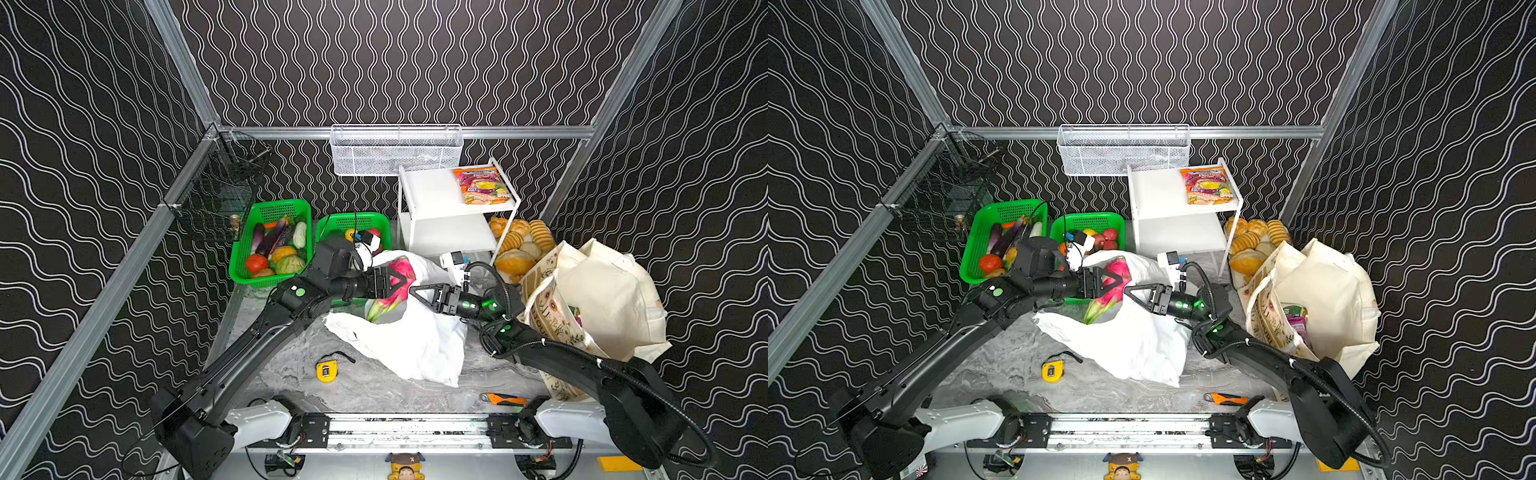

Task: Place the mixed food into the grocery bags and tie them
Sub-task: 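Carry the dragon fruit into the bag held open by the right gripper, then lower the dragon fruit into the bag and open the left gripper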

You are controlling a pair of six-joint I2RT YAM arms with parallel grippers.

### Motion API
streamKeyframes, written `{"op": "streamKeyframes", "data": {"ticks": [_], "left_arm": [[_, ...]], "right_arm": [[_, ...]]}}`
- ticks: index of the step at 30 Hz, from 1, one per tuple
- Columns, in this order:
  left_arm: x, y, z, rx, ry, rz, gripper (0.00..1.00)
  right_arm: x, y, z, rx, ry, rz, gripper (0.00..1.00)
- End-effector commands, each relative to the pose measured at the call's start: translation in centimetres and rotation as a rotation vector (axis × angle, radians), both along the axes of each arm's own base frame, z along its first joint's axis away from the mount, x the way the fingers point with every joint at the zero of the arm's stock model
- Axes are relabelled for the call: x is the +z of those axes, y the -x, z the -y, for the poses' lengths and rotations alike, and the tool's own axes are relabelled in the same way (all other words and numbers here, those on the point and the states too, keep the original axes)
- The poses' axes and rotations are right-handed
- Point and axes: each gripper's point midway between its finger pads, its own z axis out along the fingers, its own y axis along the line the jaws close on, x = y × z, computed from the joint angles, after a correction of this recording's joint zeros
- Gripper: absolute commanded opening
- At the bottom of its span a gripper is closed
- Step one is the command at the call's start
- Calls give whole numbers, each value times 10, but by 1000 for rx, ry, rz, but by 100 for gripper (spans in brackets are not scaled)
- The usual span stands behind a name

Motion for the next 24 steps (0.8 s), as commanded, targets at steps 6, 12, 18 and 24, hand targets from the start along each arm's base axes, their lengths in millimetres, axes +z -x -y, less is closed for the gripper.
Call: {"op": "streamKeyframes", "data": {"ticks": [6, 12, 18, 24], "left_arm": [[8, -11, -15, 138, 58, 9, 58], [-24, -15, -18, 185, 41, -37, 58], [-40, -19, 2, 124, 31, -82, 58], [-61, -19, 27, 93, 37, -146, 58]], "right_arm": [[27, 2, -4, -25, -177, 69, 0], [3, -7, 7, -120, -140, -6, 0], [-29, -10, 27, -199, -105, -90, 0], [-54, -23, 61, -312, -62, -158, 0]]}}
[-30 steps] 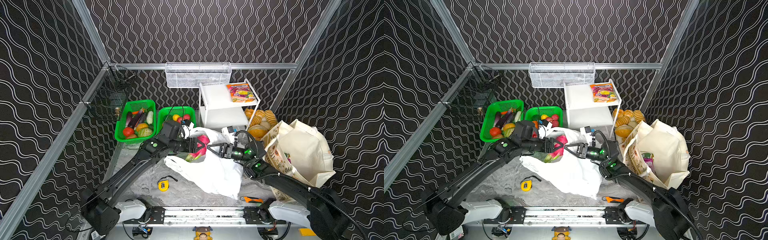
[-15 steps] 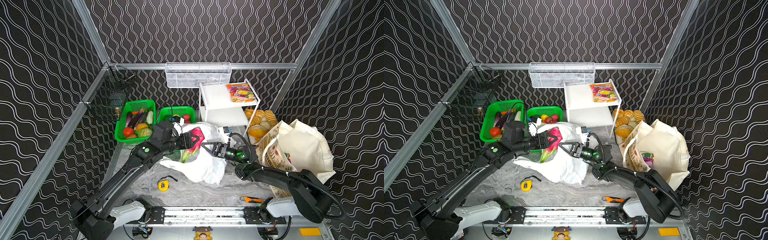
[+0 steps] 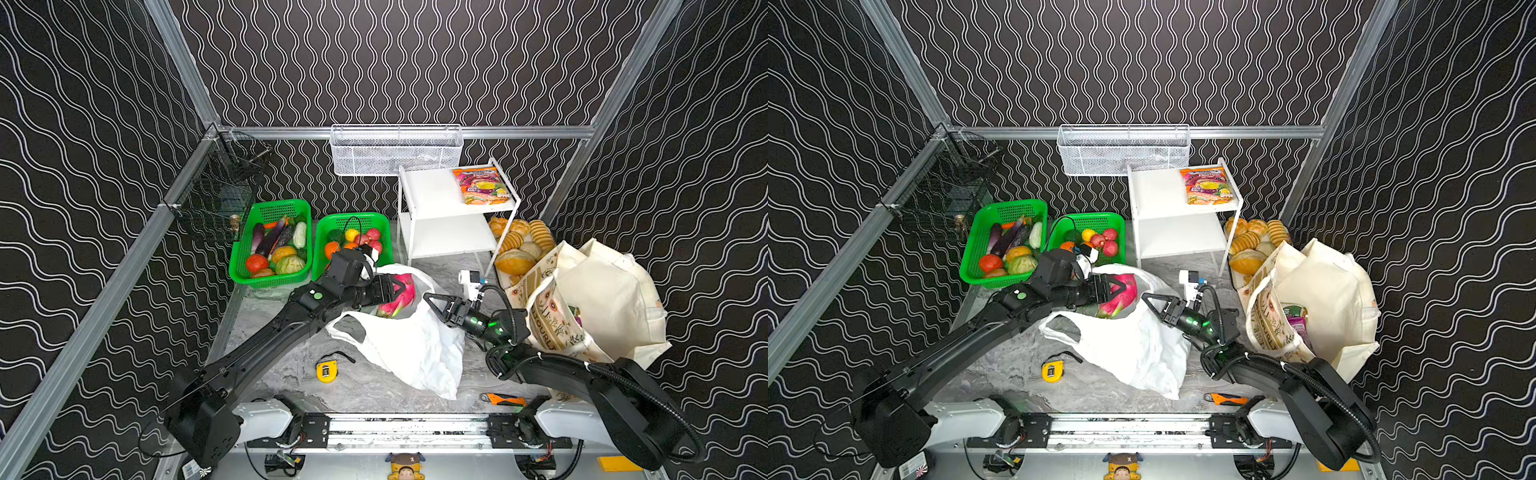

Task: Place the mixed food into the grocery bags and tie them
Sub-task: 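Lower the dragon fruit into the bag and open the left gripper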

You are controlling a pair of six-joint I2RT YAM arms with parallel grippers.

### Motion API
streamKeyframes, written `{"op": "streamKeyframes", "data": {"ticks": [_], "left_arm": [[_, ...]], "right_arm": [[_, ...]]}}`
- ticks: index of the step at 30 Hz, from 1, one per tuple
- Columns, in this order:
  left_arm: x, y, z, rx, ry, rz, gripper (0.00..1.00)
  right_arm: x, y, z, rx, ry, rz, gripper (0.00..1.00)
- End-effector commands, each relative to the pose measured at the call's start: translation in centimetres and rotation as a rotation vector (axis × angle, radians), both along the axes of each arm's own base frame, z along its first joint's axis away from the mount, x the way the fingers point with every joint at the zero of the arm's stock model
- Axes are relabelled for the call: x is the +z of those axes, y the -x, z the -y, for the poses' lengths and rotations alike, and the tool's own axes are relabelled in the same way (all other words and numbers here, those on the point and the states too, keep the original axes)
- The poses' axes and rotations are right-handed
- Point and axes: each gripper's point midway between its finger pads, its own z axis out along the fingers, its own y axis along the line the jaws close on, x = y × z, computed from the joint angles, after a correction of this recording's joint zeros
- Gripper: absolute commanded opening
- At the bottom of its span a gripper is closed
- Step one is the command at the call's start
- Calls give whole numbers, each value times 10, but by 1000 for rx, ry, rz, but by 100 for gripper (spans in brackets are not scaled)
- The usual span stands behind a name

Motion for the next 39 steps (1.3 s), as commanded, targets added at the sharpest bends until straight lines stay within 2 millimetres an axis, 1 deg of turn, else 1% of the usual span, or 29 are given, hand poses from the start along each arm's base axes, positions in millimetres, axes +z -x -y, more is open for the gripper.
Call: {"op": "streamKeyframes", "data": {"ticks": [1, 5, 9, 11, 13, 16, 18, 19, 20, 21, 25, 26, 27, 30, 32, 35, 39], "left_arm": [[10, -2, 25, -32, 77, 17, 58], [-3, 0, 49, -45, 55, -11, 58], [-13, 2, 71, -62, 44, -30, 59], [-16, 7, 89, -100, 51, -40, 59], [-19, 12, 108, -138, 75, -50, 60], [-21, 20, 131, -190, 93, -55, 64], [-23, 25, 138, -220, 85, -47, 72], [-24, 25, 139, -231, 79, -39, 82], [-22, 27, 140, -244, 84, -28, 86], [-22, 27, 141, -251, 89, -20, 88], [-14, 27, 138, -252, 97, 18, 92], [-11, 28, 136, -252, 96, 33, 95], [-9, 28, 135, -256, 93, 42, 97], [-1, 29, 132, -272, 84, 78, 97], [5, 28, 128, -261, 82, 105, 95], [17, 27, 118, -241, 56, 160, 90], [37, 31, 103, -251, 26, 256, 90]], "right_arm": [[-6, -6, 16, -61, 16, -28, 0], [-21, -10, 35, -122, 127, -61, 0], [-22, -9, 54, -205, 199, -57, 0], [-26, -8, 62, -241, 239, -66, 0], [-28, -7, 65, -254, 255, -75, 0], [-29, -4, 67, -254, 249, -83, 0], [-29, -8, 76, -285, 243, -91, 0], [-27, -9, 78, -293, 238, -88, 0], [-26, -9, 80, -298, 234, -86, 0], [-25, -8, 80, -295, 228, -83, 0], [-18, -8, 80, -278, 223, -71, 0], [-17, -7, 80, -275, 221, -67, 0], [-15, -7, 80, -271, 216, -60, 0], [-11, -6, 78, -250, 194, -45, 0], [-7, -4, 76, -225, 173, -36, 0], [-3, -3, 73, -189, 162, -38, 0], [-4, -6, 73, -184, 188, -43, 0]]}}
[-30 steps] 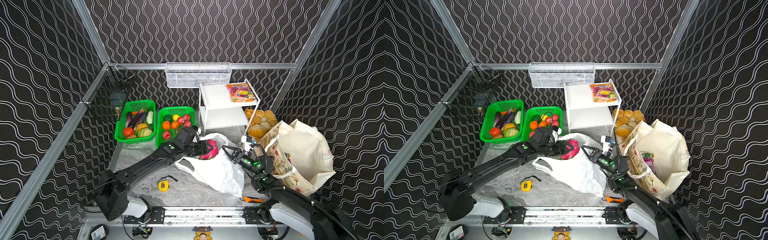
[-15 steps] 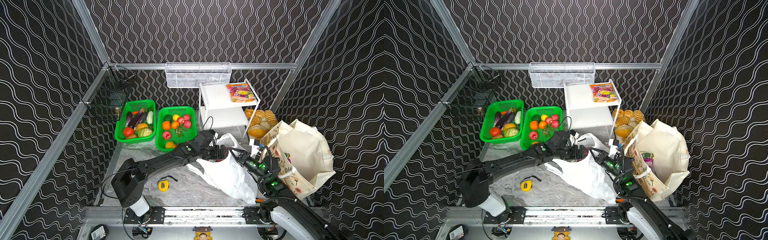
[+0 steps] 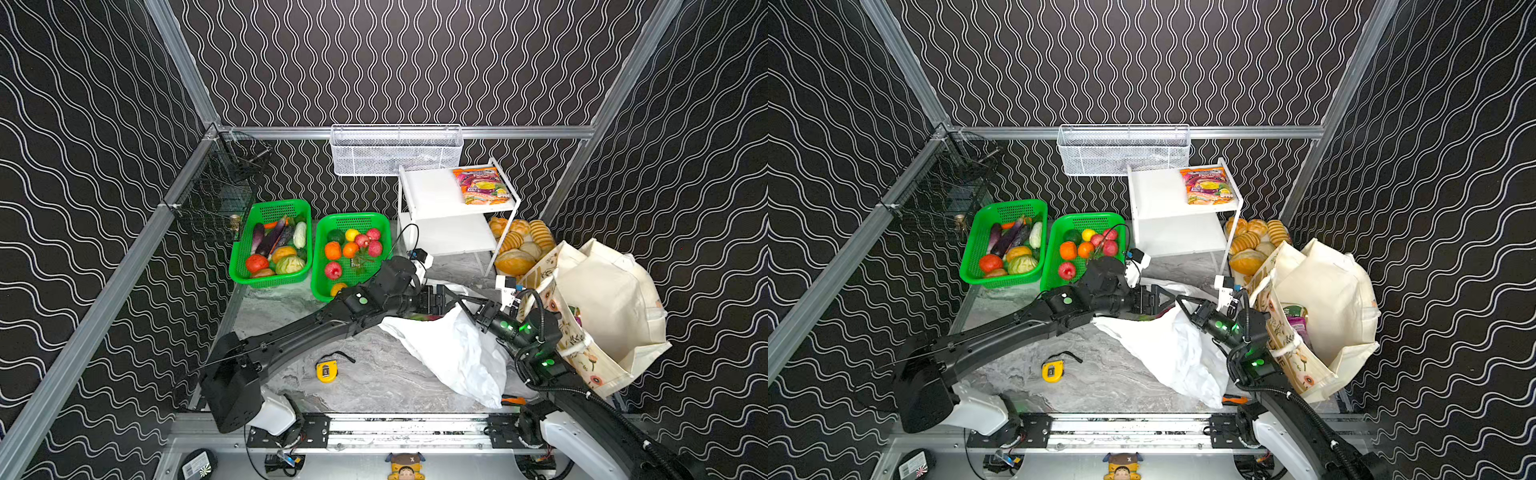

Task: Place the mixed food into the grocery bags and tie them

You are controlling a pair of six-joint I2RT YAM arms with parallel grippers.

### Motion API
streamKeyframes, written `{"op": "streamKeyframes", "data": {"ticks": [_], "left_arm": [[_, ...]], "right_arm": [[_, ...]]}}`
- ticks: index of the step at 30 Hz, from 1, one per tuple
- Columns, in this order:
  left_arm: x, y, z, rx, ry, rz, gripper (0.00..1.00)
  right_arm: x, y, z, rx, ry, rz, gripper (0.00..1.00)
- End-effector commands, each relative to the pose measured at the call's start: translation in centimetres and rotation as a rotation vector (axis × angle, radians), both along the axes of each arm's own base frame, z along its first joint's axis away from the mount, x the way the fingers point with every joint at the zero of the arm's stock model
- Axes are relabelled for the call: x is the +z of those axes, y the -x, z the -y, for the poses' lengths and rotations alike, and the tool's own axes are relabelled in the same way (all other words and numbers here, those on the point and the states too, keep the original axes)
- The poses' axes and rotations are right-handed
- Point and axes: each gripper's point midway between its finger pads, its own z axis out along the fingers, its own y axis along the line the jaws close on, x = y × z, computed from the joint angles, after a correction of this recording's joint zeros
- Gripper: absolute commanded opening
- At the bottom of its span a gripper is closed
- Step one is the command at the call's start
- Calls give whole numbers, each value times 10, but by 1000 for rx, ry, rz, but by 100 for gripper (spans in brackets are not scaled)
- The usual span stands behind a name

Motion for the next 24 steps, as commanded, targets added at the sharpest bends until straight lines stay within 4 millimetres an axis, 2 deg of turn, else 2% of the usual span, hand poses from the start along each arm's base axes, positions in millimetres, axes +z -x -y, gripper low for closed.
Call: {"op": "streamKeyframes", "data": {"ticks": [1, 10, 15, 16, 20, 22, 24], "left_arm": [[13, 0, -15, 0, -43, 124, 91], [58, 24, -70, -16, -125, 384, 98], [72, 25, -84, -6, -188, 439, 99], [71, 19, -93, 50, -219, 425, 99], [66, -8, -154, 373, -352, 393, 98], [53, -20, -184, 461, -379, 319, 97], [32, -31, -199, 453, -355, 195, 95]], "right_arm": [[11, 2, -2, 27, -6, 38, 0], [13, -1, -3, 32, -2, 40, 0], [12, -2, -5, 45, -13, 40, 0], [13, -1, -6, 54, -12, 43, 0], [12, 0, -8, 72, 1, 44, 0], [13, 0, -8, 72, 6, 47, 0], [14, 0, -9, 76, 9, 49, 0]]}}
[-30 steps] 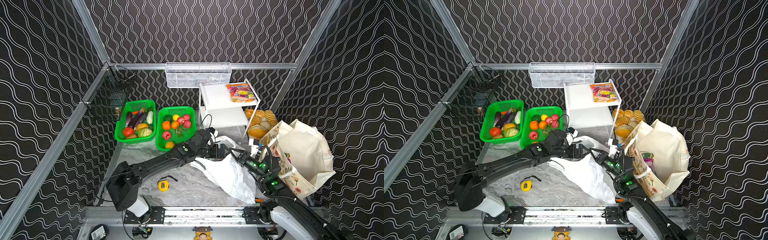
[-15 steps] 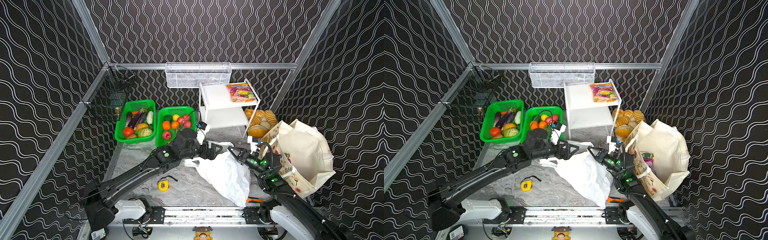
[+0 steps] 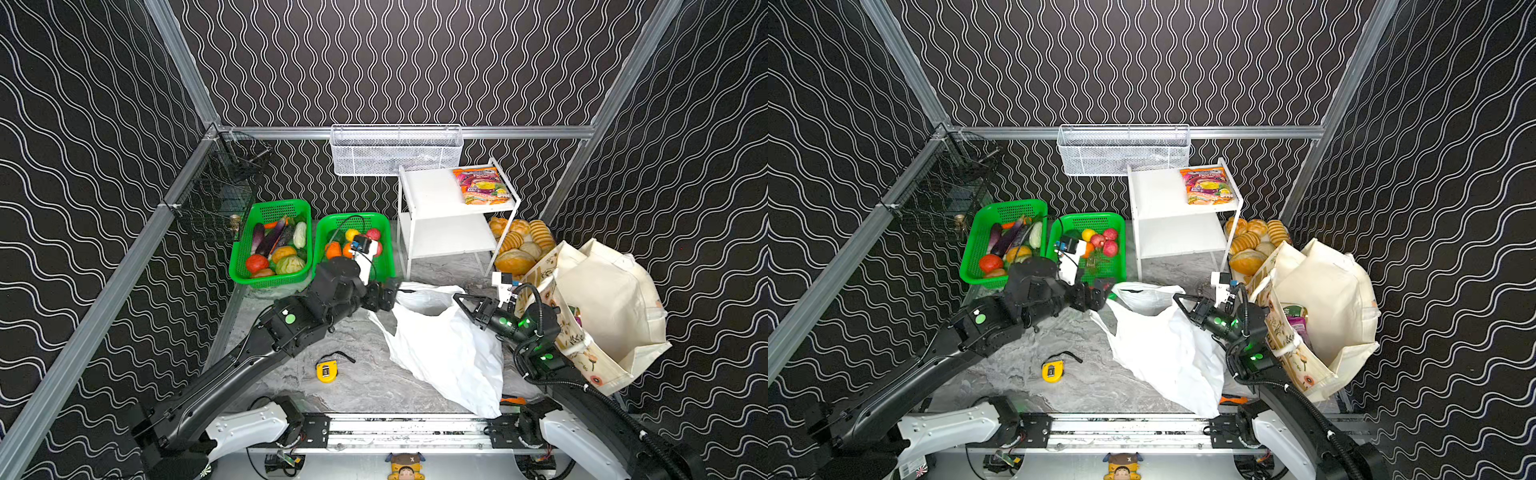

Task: Place the mixed food into the grocery bags and tie them

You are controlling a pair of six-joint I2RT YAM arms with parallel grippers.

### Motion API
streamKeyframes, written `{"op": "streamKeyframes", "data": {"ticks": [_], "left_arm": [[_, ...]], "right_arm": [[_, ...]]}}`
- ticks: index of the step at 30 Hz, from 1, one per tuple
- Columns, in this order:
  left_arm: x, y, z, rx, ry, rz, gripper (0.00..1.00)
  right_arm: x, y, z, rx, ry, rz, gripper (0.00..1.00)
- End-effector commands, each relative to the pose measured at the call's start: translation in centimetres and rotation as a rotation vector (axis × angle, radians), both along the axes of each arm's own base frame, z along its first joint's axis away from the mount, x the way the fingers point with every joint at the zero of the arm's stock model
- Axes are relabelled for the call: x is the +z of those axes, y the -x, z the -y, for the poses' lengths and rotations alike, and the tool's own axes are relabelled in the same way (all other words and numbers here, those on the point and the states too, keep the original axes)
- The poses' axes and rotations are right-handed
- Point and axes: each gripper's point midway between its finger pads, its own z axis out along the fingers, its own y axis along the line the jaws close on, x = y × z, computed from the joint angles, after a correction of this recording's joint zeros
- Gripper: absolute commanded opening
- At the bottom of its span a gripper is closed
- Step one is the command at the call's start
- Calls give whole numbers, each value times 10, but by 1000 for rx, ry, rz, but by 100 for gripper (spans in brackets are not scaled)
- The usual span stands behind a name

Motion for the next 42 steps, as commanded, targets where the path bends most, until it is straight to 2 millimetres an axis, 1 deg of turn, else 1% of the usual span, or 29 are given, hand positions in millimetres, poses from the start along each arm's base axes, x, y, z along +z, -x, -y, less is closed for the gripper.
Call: {"op": "streamKeyframes", "data": {"ticks": [1, 2, 4, 5, 7, 8, 10, 13, 16, 18, 20, 23, 25, 27, 29, 32, 36, 38, 39, 42], "left_arm": [[-42, -11, -34, 94, 16, -190, 92], [-52, -13, -34, 75, 29, -218, 92], [-68, -12, -24, -16, 68, -273, 91], [-75, -12, -23, -25, 81, -308, 91], [-85, -7, -12, -100, 130, -366, 91], [-91, -5, -10, -112, 140, -392, 91], [-110, -3, -15, -65, 143, -451, 89], [-137, -4, -31, 41, 131, -519, 80], [-156, -3, -38, 99, 135, -560, 70], [-167, -1, -39, 113, 139, -585, 65], [-178, 2, -41, 130, 152, -603, 65], [-189, 7, -36, 123, 211, -614, 67], [-195, 10, -27, 89, 271, -631, 68], [-197, 13, -14, 36, 336, -640, 68], [-200, 17, -5, 5, 374, -652, 67], [-208, 25, 6, -19, 373, -682, 69], [-225, 38, 27, -38, 377, -750, 69], [-234, 44, 34, -28, 366, -785, 69], [-237, 47, 39, -33, 373, -793, 69], [-242, 49, 47, -17, 420, -813, 69]], "right_arm": [[12, 2, -3, 22, -3, 46, 0], [12, 2, -3, 25, -3, 47, 0], [12, 2, -4, 29, -3, 41, 0], [13, 2, -4, 29, -5, 43, 0], [14, 2, -4, 30, -8, 44, 0], [14, 2, -4, 31, -9, 44, 0], [14, 2, -4, 32, -8, 47, 0], [15, 2, -4, 32, -9, 46, 0], [15, 2, -4, 35, -16, 48, 0], [17, 3, -4, 35, -20, 52, 0], [18, 3, -5, 38, -23, 55, 0], [20, 2, -6, 44, -33, 59, 0], [22, 2, -6, 48, -48, 61, 0], [23, 2, -7, 52, -57, 60, 0], [25, 3, -7, 56, -65, 64, 0], [29, 3, -7, 60, -83, 68, 0], [33, 3, -7, 58, -103, 74, 0], [34, 2, -6, 55, -111, 76, 0], [34, 2, -6, 54, -112, 75, 0], [34, 2, -5, 48, -121, 75, 0]]}}
